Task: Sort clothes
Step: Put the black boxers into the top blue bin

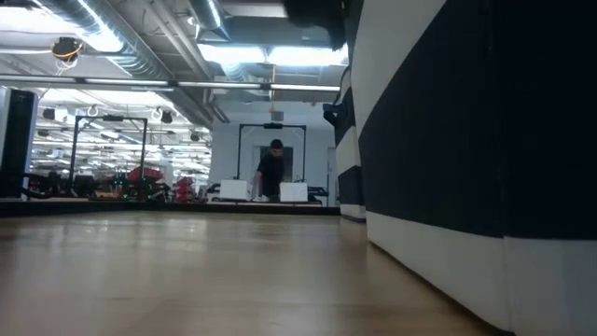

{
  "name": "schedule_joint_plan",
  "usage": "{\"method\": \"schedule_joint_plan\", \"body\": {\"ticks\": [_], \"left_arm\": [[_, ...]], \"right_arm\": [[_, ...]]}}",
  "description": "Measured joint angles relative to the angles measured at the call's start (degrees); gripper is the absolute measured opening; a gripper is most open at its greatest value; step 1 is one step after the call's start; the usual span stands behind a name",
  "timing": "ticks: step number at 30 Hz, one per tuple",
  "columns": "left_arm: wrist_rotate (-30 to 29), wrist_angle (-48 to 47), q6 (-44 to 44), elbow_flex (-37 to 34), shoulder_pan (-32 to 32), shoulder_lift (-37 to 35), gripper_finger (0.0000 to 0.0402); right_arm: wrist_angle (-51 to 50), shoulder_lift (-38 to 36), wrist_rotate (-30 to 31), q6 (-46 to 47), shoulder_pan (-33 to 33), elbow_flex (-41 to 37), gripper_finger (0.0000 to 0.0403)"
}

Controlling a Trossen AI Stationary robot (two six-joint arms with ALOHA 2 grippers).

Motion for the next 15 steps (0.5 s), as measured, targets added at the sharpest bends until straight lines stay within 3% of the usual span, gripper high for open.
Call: {"method": "schedule_joint_plan", "body": {"ticks": [5, 15], "left_arm": [[-0.01, -0.05, -0.12, -0.01, 0.03, 0.02, 0.0189], [-0.01, -0.20, -0.38, -0.01, 0.03, 0.04, 0.0189]], "right_arm": [[-3.73, -5.10, 3.57, -0.14, -4.17, 0.00, 0.0034], [-15.96, -10.35, 4.75, 4.06, -16.36, 0.00, 0.0034]]}}
